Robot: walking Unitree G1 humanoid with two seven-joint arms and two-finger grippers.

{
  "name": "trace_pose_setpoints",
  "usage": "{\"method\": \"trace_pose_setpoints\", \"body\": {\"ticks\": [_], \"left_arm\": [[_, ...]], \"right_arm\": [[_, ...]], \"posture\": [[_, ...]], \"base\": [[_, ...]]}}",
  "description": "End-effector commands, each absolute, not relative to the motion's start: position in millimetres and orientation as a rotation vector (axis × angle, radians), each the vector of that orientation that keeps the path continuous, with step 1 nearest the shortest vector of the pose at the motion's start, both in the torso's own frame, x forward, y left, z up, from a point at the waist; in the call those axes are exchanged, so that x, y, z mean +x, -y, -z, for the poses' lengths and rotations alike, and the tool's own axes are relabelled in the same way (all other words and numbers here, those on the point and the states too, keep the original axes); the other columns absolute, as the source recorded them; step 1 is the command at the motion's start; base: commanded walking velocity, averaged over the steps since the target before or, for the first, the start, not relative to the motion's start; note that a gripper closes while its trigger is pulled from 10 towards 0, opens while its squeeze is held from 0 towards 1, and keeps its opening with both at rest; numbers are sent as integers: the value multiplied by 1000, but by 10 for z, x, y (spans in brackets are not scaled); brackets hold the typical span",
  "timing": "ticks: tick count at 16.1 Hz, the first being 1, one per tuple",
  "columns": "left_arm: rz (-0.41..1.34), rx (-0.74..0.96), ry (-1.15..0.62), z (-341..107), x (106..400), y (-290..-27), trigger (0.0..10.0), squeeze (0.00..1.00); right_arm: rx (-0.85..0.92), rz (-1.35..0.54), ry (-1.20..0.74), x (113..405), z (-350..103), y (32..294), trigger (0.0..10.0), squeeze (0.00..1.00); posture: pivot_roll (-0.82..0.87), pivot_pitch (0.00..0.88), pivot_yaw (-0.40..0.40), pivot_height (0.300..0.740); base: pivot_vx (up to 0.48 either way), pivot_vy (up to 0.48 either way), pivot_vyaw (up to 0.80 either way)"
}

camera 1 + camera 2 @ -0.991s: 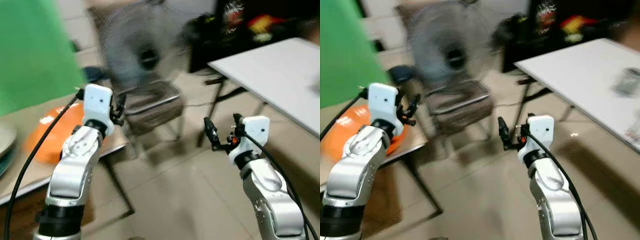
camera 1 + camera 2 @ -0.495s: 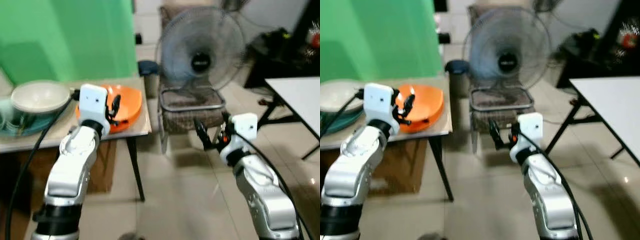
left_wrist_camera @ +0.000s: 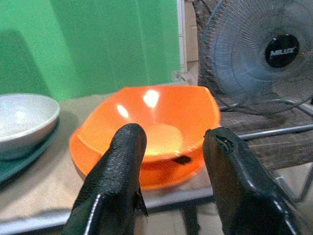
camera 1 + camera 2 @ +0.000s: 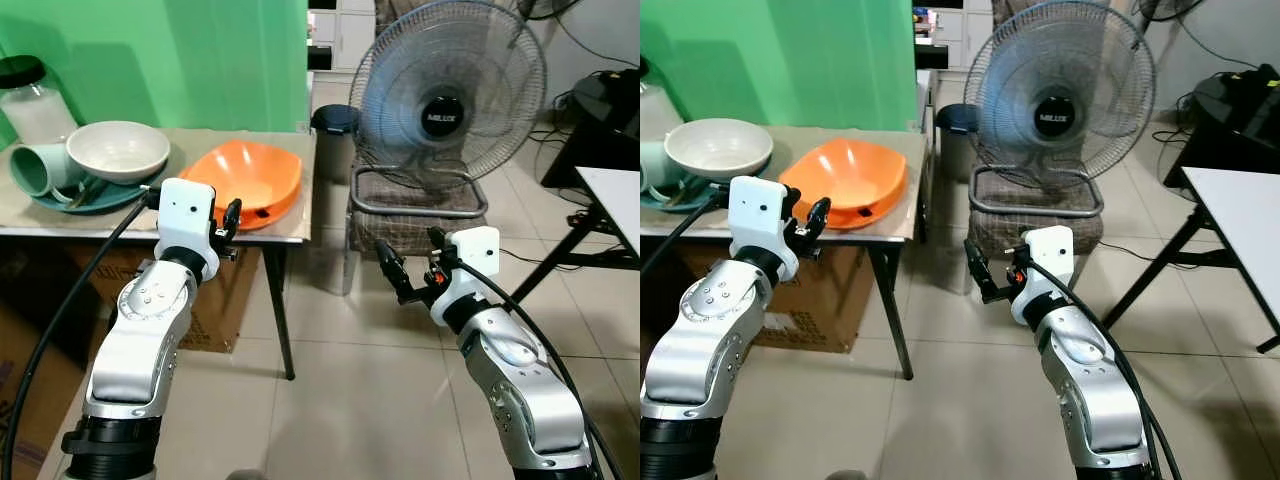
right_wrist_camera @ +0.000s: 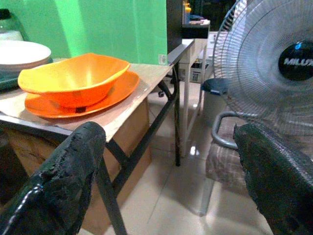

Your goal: Setting the table

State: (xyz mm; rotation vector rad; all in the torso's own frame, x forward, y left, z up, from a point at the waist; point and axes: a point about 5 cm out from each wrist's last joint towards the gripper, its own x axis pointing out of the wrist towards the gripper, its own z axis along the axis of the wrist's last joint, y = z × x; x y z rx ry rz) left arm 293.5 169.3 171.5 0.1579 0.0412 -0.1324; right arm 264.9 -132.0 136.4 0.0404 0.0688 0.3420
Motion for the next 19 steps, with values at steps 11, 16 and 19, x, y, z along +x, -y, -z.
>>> {"method": "trace_pose_setpoints", "body": {"ticks": [11,16,19], "left_arm": [[146,164,-10,-1811,2923,-1693,10000,1000],[256,178,14,-1839,2901,-1579,10000,1000],[382,184,27,-1848,2876,-1470,10000,1000]], "right_arm": [[10,-308,-66,2744,-1354,1328,10000,0],[96,-146,-14,2865,-1500,1504,10000,0],[160,-74,-54,2953,-1566,1659,10000,0]], "posture": [[134,0,-27,740],[132,0,-27,740],[120,0,-25,740]], "base": [[374,0,638],[352,0,123],[95,0,0]]}}
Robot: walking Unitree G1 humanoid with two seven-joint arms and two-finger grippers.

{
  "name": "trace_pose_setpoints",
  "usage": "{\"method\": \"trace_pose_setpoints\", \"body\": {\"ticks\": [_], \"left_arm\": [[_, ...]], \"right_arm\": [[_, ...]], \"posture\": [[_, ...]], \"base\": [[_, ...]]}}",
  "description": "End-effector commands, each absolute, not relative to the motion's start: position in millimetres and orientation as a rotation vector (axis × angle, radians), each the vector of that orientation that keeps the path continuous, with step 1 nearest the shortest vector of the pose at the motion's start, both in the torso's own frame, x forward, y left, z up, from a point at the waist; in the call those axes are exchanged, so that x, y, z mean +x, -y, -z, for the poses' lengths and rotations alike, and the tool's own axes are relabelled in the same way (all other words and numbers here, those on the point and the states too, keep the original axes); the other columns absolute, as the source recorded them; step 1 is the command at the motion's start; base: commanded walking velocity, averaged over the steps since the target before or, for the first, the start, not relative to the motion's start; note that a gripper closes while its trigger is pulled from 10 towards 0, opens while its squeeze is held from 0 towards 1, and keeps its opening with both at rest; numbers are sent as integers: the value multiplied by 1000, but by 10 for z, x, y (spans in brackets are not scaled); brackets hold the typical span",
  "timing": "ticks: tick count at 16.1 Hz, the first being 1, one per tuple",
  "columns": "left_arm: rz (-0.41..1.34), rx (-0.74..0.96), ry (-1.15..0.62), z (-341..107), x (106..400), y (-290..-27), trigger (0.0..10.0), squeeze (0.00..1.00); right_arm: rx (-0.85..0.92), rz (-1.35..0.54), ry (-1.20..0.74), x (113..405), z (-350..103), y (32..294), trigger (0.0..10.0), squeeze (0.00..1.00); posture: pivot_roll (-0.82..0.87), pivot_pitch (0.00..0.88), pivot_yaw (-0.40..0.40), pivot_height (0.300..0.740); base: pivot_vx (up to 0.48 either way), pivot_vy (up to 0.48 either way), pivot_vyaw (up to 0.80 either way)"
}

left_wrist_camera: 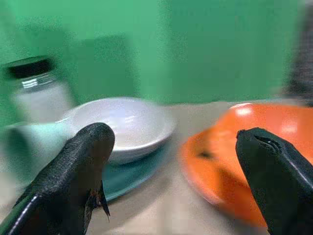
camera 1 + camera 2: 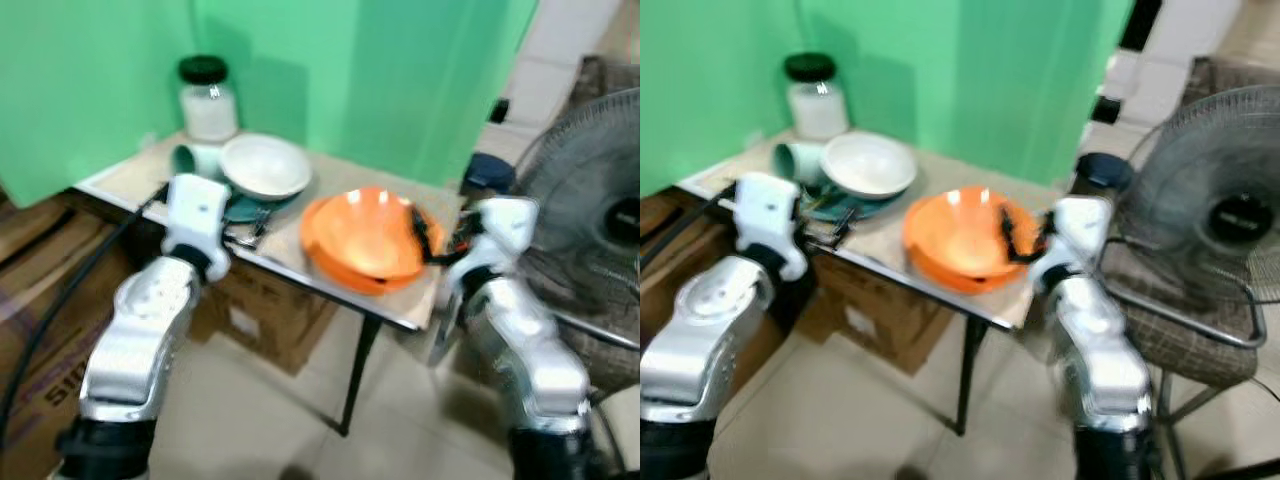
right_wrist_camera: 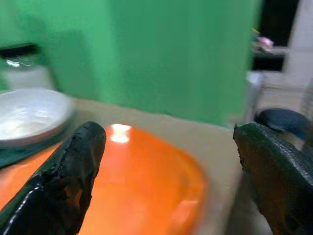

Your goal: Setting the table

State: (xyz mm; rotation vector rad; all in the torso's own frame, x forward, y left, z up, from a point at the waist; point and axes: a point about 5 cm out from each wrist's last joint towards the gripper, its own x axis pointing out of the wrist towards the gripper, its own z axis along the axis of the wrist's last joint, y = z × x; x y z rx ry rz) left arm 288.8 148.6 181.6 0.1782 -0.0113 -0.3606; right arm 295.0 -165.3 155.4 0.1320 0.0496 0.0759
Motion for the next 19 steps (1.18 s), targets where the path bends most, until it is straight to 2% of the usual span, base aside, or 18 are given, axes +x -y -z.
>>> {"method": "trace_pose_setpoints", "body": {"ticks": [1,4,6,7,9,10,11,12,19], "left_arm": [[426,182,29,-1851,2869,-1439,10000,1000],[597,180,12,-1823,2793,-1365,10000,1000],[790,220,-54,-1743,2667,-1325,10000,1000],[831,229,-85,-1713,2634,-1335,10000,863],[837,233,-89,-1718,2637,-1376,10000,776],[838,235,-92,-1721,2635,-1394,10000,773],[842,234,-95,-1723,2629,-1410,10000,769],[846,230,-100,-1725,2619,-1422,10000,769],[863,251,-130,-1712,2604,-1500,10000,769]], "right_arm": [[146,-37,-119,2993,-1533,1730,10000,0],[198,-7,-248,3069,-1471,1833,10000,0],[373,-22,-401,3130,-1359,1801,10000,0],[446,-35,-455,3169,-1329,1758,10000,0],[523,-56,-501,3217,-1326,1686,10000,0],[544,-67,-523,3220,-1320,1651,7451,0],[579,-84,-547,3219,-1313,1615,2745,0],[618,-110,-558,3216,-1317,1576,0,0],[686,-176,-562,3227,-1331,1453,0,0]], "posture": [[117,0,-25,740],[114,0,-28,740],[110,0,-31,740],[110,0,-34,740],[112,0,-37,740],[115,0,-40,740],[116,0,-44,740],[118,0,-45,740],[116,0,-43,740]], "base": [[0,0,0],[0,0,0],[0,0,0],[0,0,0],[0,0,0],[0,0,0],[0,0,0],[0,0,0],[0,0,0]]}}
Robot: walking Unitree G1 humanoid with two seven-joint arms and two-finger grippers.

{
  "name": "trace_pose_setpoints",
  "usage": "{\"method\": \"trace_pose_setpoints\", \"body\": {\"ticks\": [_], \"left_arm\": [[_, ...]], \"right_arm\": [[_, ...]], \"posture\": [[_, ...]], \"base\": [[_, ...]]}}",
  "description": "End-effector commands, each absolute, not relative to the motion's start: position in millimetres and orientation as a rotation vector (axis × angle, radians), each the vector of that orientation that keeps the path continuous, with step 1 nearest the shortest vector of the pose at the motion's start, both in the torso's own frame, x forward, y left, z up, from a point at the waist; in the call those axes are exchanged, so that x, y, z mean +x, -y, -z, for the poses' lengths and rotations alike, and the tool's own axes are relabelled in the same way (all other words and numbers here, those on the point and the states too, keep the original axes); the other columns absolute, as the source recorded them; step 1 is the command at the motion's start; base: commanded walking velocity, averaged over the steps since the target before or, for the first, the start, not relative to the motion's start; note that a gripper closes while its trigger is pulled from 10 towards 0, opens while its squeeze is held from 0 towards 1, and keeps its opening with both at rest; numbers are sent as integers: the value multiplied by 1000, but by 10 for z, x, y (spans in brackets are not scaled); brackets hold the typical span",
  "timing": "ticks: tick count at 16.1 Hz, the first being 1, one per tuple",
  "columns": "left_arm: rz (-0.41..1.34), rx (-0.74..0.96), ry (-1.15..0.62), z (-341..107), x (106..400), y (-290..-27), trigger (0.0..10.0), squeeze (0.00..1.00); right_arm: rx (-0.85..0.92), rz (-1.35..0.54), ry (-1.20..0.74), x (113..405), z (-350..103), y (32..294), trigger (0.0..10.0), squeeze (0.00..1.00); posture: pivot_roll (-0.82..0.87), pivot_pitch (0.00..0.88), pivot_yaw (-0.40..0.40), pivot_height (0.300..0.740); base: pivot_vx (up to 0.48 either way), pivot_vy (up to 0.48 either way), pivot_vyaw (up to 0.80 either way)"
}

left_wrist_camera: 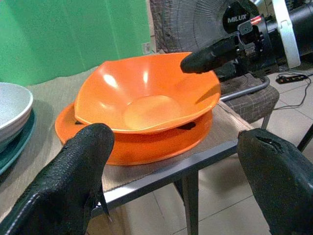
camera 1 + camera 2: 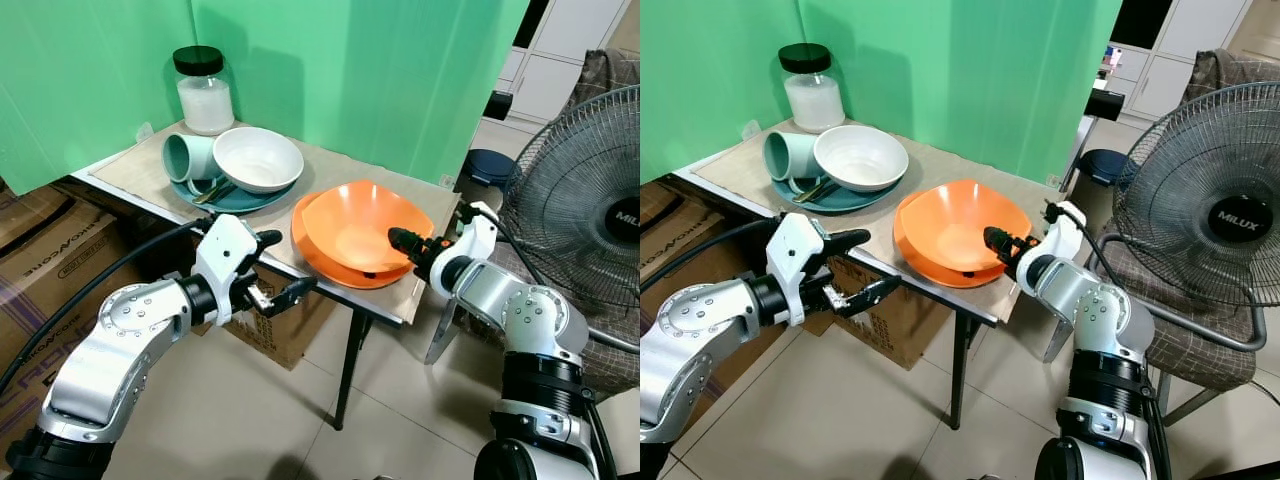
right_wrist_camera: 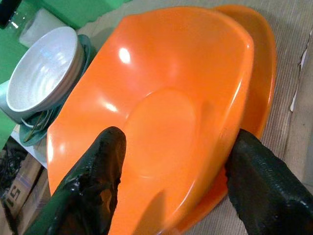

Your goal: Setting the table

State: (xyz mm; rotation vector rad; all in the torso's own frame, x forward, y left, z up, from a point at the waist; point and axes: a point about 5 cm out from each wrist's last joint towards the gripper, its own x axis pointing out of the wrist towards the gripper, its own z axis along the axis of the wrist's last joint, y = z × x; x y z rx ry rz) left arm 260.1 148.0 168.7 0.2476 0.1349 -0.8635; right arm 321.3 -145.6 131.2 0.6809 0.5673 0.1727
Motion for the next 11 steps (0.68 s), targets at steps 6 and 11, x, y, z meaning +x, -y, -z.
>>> {"method": "trace_pose_setpoints", "body": {"ticks": [6,11], "left_arm": [[859,282,-143,-1689,2604,-1508,10000,773],[856,292,-147,-1678,2609,-1513,10000,769]], "right_arm": [[715,-157,-610,3220,-1189,1368,0,0],[743,-147,-617,3231,-1161,1333,0,0]], "posture": [[117,0,-44,740],[116,0,-44,740]], "base": [[0,0,0],[0,0,0]]}}
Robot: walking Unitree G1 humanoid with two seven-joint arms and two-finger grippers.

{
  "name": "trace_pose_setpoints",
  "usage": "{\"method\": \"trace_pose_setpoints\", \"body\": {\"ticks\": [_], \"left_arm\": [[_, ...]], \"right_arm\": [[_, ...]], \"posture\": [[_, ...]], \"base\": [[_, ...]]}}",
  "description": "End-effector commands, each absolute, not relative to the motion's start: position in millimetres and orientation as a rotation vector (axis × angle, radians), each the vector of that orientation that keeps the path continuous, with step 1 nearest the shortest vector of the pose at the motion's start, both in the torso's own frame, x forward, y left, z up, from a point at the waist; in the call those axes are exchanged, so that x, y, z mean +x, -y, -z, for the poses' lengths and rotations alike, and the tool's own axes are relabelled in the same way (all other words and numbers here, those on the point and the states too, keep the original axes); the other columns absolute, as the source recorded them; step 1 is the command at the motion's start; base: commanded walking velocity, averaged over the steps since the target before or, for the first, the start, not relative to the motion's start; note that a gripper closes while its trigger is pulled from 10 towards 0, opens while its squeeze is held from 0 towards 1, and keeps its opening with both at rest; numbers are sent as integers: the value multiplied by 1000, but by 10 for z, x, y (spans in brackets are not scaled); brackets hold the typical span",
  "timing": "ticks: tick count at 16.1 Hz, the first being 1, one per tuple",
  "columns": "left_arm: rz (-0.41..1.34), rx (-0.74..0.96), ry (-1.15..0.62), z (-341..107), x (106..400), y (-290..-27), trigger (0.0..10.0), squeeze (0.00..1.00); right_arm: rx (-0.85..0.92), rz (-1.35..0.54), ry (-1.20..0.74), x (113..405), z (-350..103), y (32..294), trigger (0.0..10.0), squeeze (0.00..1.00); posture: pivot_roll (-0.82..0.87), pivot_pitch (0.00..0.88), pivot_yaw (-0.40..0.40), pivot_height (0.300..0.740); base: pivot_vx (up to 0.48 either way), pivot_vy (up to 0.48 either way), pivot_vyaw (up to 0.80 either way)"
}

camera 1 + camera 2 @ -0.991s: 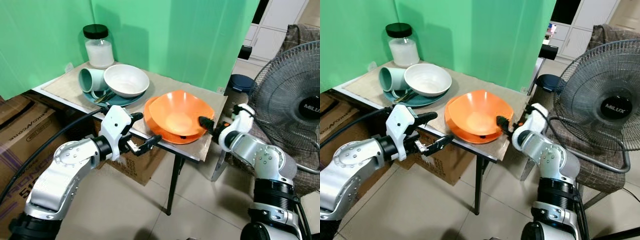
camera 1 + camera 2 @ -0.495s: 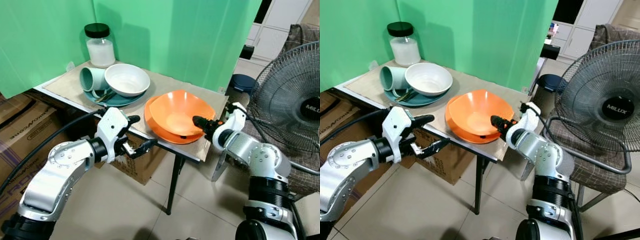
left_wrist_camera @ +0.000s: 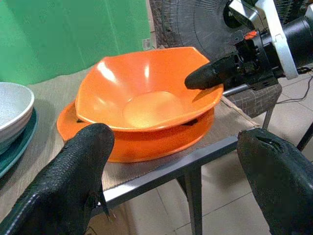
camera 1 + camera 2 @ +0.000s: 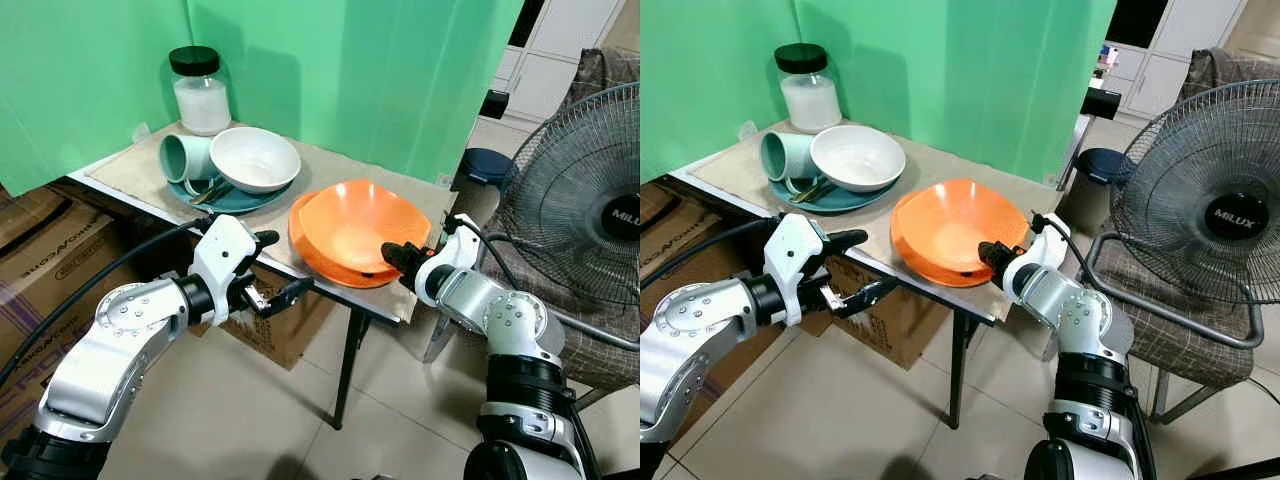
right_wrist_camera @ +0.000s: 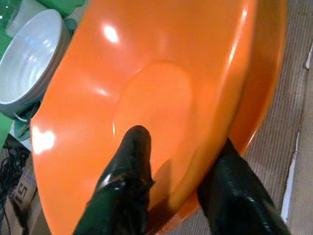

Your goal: Setting the table

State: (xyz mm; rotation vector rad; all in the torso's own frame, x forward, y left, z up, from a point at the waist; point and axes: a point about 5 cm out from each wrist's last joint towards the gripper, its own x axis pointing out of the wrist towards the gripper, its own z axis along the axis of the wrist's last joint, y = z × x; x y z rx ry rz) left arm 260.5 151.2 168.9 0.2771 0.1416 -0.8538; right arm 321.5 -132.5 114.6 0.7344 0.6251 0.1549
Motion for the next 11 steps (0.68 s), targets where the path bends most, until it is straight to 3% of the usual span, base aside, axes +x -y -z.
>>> {"method": "trace_pose_setpoints", "body": {"ticks": [1,7,11], "left_arm": [[858,292,-148,-1677,2609,-1511,10000,773],[867,292,-149,-1676,2611,-1511,10000,769],[865,289,-139,-1676,2619,-1503,10000,769]], "right_arm": [[745,-147,-616,3234,-1163,1329,0,0],[796,-127,-593,3254,-1192,1368,0,0],[825,-129,-474,3299,-1335,1441,0,0]], "posture": [[115,0,-43,740],[110,0,-43,740],[102,0,-45,740]], "base": [[0,0,0],[0,0,0],[0,0,0]]}}
